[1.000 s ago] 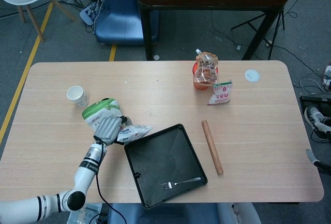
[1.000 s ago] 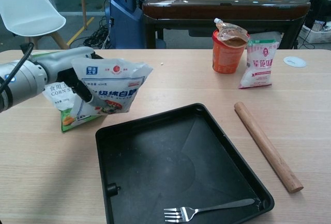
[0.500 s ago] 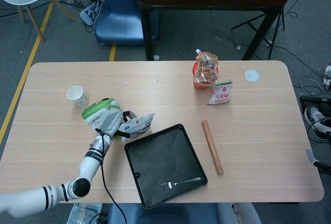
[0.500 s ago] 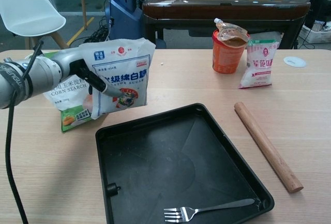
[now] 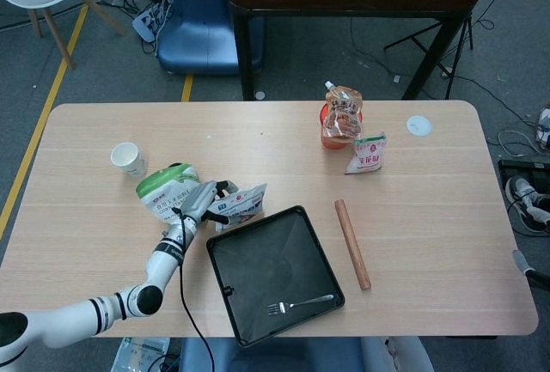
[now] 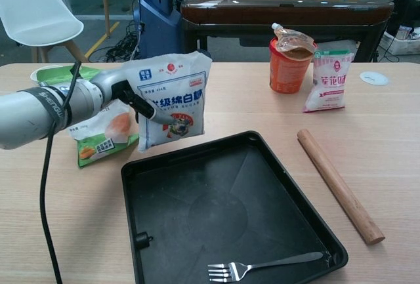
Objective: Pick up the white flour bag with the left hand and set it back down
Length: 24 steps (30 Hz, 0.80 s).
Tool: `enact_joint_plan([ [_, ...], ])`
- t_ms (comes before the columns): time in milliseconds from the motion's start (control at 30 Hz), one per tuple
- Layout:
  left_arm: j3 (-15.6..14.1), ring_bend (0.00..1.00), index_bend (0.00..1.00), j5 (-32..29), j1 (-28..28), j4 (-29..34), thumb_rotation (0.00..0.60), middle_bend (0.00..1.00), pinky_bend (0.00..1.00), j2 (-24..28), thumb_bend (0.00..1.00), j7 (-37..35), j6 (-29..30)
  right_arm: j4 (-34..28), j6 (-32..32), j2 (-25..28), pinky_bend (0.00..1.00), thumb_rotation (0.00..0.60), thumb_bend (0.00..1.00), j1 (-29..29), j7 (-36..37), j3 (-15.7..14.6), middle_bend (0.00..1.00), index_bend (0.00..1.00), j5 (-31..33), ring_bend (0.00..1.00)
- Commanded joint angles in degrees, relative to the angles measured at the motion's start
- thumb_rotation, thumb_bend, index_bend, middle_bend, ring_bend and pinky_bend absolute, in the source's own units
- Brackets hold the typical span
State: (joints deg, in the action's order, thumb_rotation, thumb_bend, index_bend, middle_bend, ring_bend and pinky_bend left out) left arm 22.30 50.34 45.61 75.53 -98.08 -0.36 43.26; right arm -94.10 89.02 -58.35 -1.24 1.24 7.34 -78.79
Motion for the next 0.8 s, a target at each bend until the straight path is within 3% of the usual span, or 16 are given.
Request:
enact_joint_plan([
  [33,-0.5,0.53,0.43,1.1,0.7,-1.7,0.600,0.62,0.57,-0.8,0.23,-1.5,-0.9,0.2,-0.1,-0.1,0.16,0.600,0.25,0.1,0.1,0.1,0.32,0.25,0.0,0.20],
  [400,-1.3,0.50,0.41,4.7,2.0,-7.3,0.600,0.59,0.53,-2.4,0.23,-7.5,-3.9,0.6,-0.4,-0.5,0.16,0.600,0.25,0.1,-0.1,0.2,0.32,0.25,0.5,0.20],
  [800,-2.5,0.37,0.32,7.4,2.3,-9.3,0.600,0.45,0.45,-1.6,0.23,-11.9,-6.4,0.1,-0.5,-0.5,0.16,0.600,0.25,0.3,-0.9,0.3,0.32,0.25,0.5,0.20],
])
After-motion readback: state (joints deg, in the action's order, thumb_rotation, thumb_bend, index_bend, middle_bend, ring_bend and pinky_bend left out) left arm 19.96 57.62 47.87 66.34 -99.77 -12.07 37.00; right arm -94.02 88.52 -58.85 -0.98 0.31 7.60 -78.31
